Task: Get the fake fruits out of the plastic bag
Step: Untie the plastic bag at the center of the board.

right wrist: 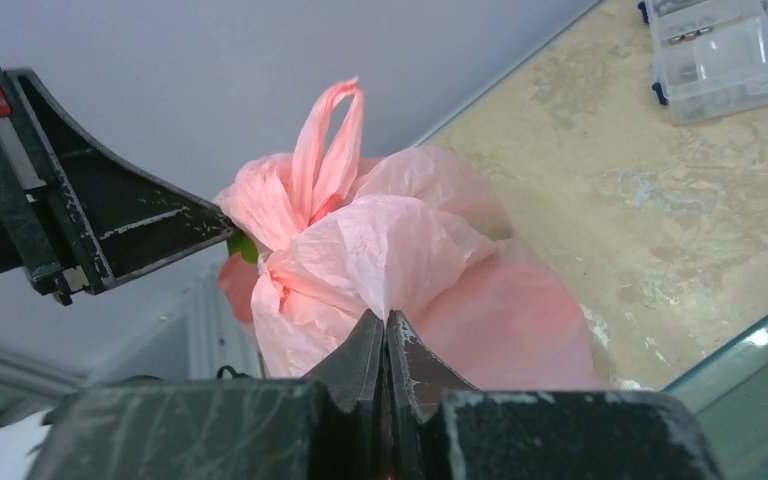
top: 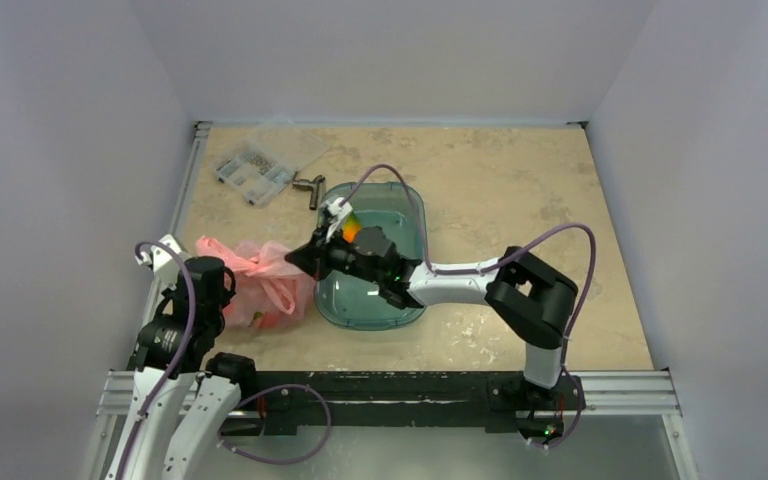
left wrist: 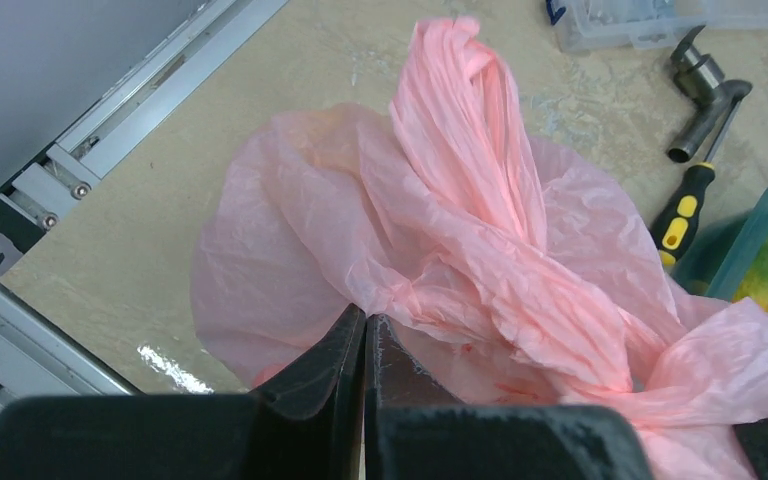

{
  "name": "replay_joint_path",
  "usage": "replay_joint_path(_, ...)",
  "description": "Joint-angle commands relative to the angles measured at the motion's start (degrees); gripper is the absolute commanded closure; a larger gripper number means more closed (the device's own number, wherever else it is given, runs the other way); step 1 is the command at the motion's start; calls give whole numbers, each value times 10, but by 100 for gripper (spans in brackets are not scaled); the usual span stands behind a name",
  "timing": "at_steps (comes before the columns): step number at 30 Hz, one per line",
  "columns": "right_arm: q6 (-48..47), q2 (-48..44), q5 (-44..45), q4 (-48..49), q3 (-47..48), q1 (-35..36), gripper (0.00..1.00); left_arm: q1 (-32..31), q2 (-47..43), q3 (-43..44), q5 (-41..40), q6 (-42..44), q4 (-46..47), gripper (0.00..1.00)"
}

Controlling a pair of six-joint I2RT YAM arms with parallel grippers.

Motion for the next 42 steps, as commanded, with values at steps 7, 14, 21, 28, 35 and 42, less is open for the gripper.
replay_joint_path(7,137,27,-203,213,-21,-57,97,-6,-44,-2,-22,17,22,100)
replay_joint_path(14,-43,-22,15,-97,58,-29,42,-10,-45,-4,-24,16,23,100)
replay_joint_path(21,-190,-41,240,-182,104,65,11,-11,-47,-5,-22,18,24,100)
replay_joint_path(28,-199,5,244,-201,177,111,10,-11,-43,-6,-19,19,27,100)
replay_joint_path(35,-177,70,246,-231,246,111,26,-12,-45,-6,-19,20,27,100)
replay_joint_path(42,-155,56,243,-198,210,109,75,-12,-45,-4,-23,16,23,100)
